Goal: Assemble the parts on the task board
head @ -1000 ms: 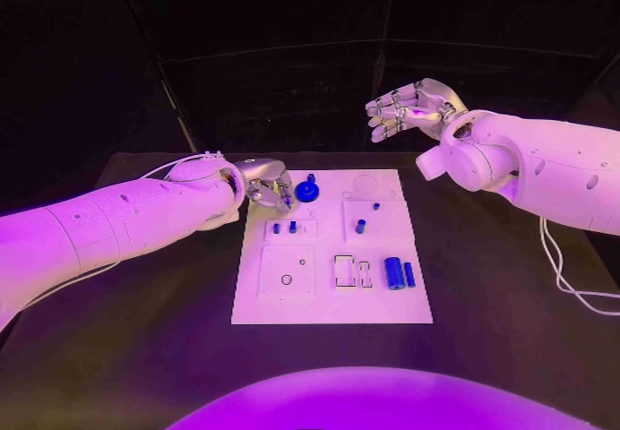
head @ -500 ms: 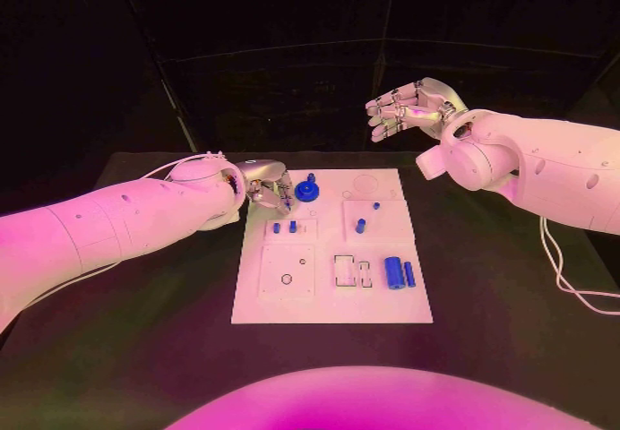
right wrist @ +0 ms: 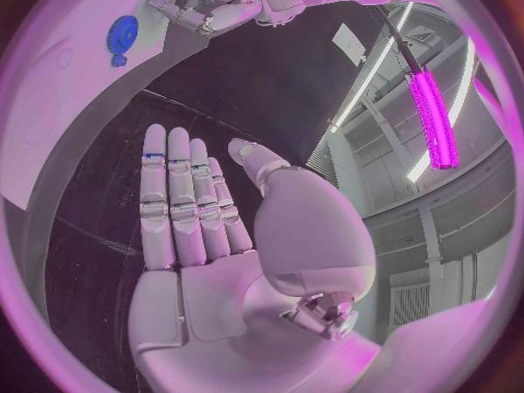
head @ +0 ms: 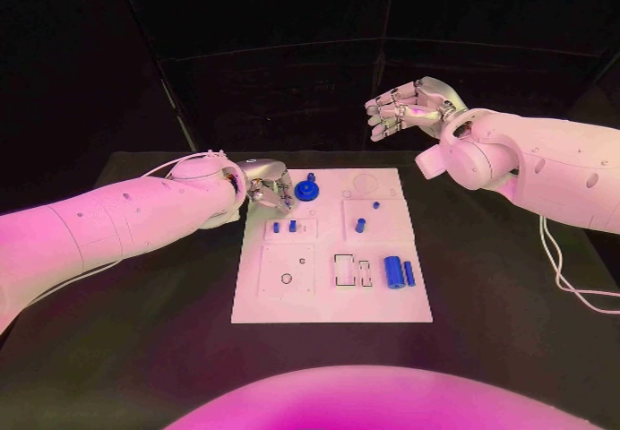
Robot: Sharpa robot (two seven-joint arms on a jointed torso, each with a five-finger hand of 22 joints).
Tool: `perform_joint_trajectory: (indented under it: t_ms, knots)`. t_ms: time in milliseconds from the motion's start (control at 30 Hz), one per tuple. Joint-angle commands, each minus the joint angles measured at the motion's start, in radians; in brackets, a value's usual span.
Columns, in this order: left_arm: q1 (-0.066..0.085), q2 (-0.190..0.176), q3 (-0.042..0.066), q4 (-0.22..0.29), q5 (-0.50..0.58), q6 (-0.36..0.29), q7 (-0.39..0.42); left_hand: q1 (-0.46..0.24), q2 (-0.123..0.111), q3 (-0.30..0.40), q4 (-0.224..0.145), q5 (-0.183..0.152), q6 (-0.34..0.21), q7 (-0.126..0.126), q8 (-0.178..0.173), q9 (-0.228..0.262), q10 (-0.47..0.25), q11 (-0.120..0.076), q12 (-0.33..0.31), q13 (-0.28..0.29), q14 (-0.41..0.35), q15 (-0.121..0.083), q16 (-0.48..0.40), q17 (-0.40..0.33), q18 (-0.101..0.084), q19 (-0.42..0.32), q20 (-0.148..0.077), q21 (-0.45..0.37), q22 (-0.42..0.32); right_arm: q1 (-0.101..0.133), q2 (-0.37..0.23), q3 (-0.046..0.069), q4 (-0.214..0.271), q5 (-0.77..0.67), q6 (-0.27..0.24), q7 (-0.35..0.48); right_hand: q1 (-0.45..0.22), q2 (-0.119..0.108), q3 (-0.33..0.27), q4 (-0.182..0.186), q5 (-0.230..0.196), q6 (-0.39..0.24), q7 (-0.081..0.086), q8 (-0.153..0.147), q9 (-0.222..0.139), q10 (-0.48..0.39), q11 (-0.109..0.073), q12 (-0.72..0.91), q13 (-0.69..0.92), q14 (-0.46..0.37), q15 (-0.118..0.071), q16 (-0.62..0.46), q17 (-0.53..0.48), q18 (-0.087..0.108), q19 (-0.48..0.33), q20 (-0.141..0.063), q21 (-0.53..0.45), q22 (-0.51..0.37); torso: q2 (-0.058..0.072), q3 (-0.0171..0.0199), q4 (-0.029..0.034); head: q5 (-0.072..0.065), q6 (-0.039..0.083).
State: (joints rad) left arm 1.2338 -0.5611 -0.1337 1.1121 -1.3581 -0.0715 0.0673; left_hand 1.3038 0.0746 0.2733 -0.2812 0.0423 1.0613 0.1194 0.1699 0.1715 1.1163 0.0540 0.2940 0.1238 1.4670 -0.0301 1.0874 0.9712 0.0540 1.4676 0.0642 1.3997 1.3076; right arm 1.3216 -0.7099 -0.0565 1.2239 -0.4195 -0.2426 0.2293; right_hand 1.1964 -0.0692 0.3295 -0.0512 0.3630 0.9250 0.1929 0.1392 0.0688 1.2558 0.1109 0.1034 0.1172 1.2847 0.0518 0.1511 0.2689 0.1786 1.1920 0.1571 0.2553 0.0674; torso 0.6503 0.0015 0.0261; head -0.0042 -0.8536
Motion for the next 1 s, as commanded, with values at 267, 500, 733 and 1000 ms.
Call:
perform_joint_trajectory:
  t_ms: [267,500,733,1000]
  knots:
    - [-0.002,0.003,-0.002,0.006,-0.009,0.044,-0.002,0.000,-0.003,0.008,-0.001,0.005,0.008,0.002,-0.005,-0.002,0.014,-0.001,-0.005,-0.001,0.012,-0.003,-0.007,-0.004,-0.009,0.047,0.002,0.005,0.075,0.002,0.001,0.001,-0.001,0.001,0.006,0.013,0.008,0.003,0.000,0.003,0.006,-0.004,0.000,0.004,0.001,0.003,0.001,-0.004,-0.002,0.005,0.002,-0.006,0.001,0.005,0.009,0.000,-0.007,0.000,0.000,0.0001,0.0000,-0.001,-0.002]
    - [-0.003,0.001,-0.002,0.010,-0.009,0.016,0.014,0.002,-0.004,0.011,-0.003,0.005,0.011,0.001,-0.005,-0.003,0.018,-0.002,-0.005,-0.001,0.013,-0.004,-0.004,-0.002,-0.009,0.047,0.001,0.007,0.076,0.002,0.000,0.001,-0.001,0.001,0.006,0.013,0.008,0.003,0.000,0.003,0.006,-0.004,0.000,0.004,0.001,0.003,0.001,-0.004,-0.002,0.005,0.002,-0.006,0.001,0.005,0.009,0.000,-0.007,0.000,0.000,0.0001,0.0009,-0.002,-0.002]
    - [-0.003,0.003,-0.002,0.009,-0.008,0.001,0.018,0.001,-0.011,0.013,-0.003,0.004,0.006,0.004,-0.012,-0.007,0.014,0.000,-0.011,-0.004,0.013,-0.003,0.002,0.004,-0.009,0.047,0.002,0.005,0.075,0.002,0.001,0.001,-0.002,0.001,0.006,0.013,0.008,0.003,0.000,0.003,0.006,-0.004,0.000,0.004,0.001,0.003,0.001,-0.004,-0.002,0.005,0.002,-0.006,0.001,0.005,0.009,0.000,-0.007,0.000,0.000,-0.0002,0.0008,0.000,-0.001]
    - [-0.004,0.007,-0.002,0.008,-0.008,-0.003,0.015,0.001,-0.012,0.016,-0.003,0.005,0.004,0.006,-0.015,-0.009,0.013,0.002,-0.015,-0.006,0.013,-0.002,0.003,0.004,-0.009,0.046,0.002,0.005,0.075,0.002,0.003,0.001,-0.002,-0.002,0.007,0.016,0.008,0.003,0.000,0.003,0.006,-0.004,0.000,0.004,0.001,0.004,0.001,-0.004,-0.001,0.005,0.002,-0.006,0.001,0.005,0.010,0.000,-0.008,0.000,0.000,0.0000,0.0008,0.002,-0.001]
